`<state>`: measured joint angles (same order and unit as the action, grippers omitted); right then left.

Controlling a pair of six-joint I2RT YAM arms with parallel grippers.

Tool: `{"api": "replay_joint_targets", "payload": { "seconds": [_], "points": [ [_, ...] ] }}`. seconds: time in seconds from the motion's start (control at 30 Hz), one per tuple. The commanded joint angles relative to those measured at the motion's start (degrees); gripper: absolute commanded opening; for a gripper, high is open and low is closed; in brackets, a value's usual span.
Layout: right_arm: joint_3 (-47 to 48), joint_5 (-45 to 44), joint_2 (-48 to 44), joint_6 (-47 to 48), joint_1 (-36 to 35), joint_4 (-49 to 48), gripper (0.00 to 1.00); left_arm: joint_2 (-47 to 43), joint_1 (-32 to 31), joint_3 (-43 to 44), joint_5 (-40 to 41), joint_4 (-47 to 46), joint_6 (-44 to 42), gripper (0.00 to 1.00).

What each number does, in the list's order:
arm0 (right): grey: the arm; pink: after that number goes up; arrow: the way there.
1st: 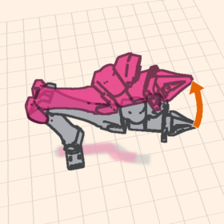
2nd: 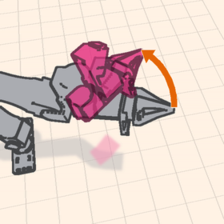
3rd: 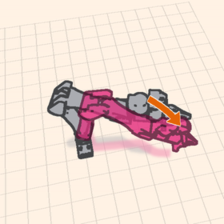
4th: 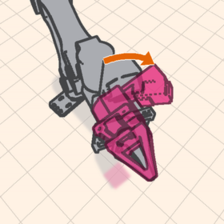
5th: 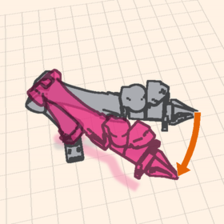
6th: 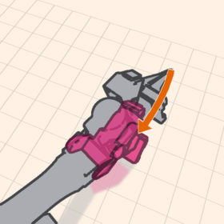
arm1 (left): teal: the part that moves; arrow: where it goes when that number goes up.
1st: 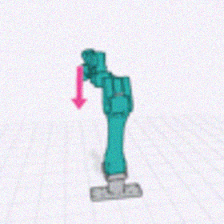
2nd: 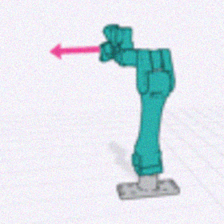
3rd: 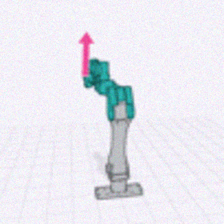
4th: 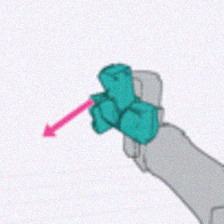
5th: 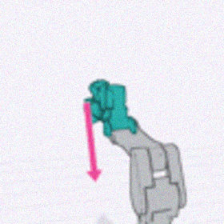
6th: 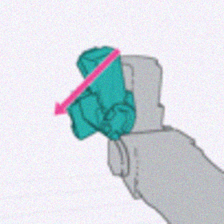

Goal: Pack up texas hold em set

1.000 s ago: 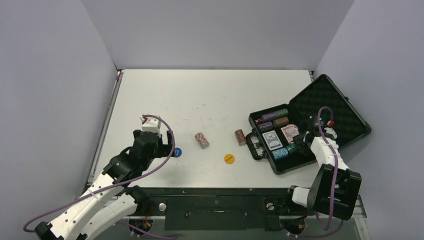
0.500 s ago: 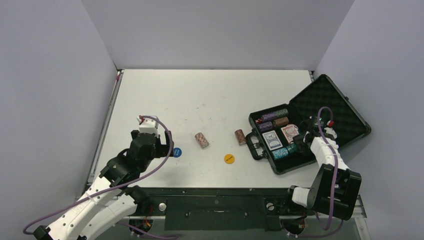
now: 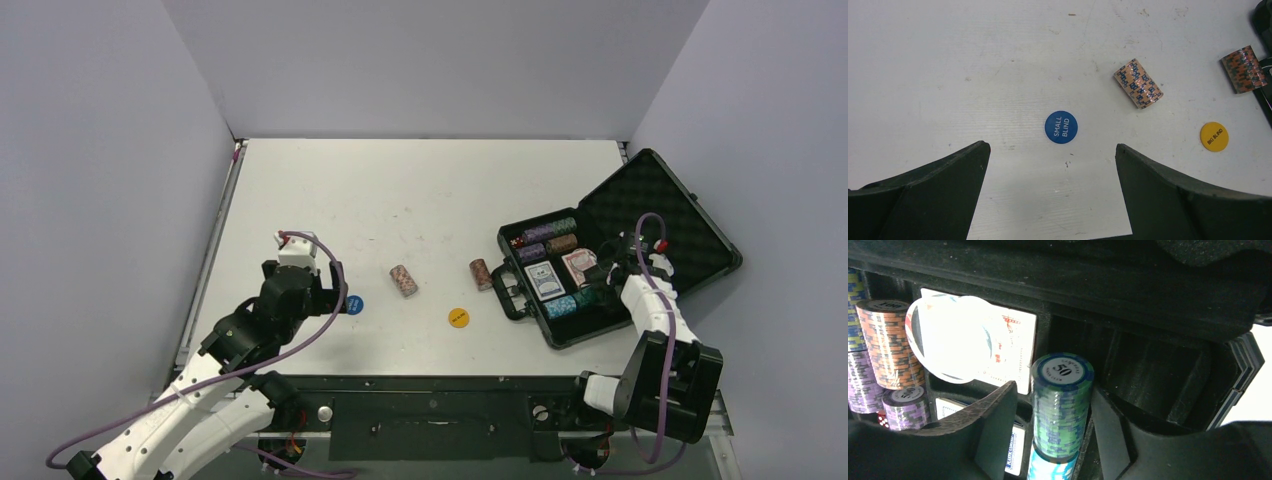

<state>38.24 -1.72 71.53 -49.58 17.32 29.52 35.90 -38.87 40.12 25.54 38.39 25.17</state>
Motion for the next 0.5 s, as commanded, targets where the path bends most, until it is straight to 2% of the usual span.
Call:
{"api": "replay_joint_targets", "payload": {
  "seconds": [0.0, 0.23, 0.3, 0.47],
  "points": [
    [1.49, -2.45, -2.29, 1.83, 0.61, 3.90, 0.56, -0.42, 0.26, 1.63, 0.89, -1.77, -0.66, 0.96],
    [4.12, -3.97, -4.51, 3.60, 0.61, 7.14, 0.67, -0.40, 0.12, 1.61, 0.66, -1.67, -0.65, 0.96],
    [5.24, -4.45, -5.52, 4.23, 0.61, 8.46, 0.76, -0.28, 0.11, 1.63, 0.61, -1.67, -0.69, 0.96],
    [8.65, -5.96, -8.40, 5.93, 0.61, 12.77, 0.79, -0.15, 0.17, 1.71, 0.64, -1.63, -0.73, 0.96]
  ]
}}
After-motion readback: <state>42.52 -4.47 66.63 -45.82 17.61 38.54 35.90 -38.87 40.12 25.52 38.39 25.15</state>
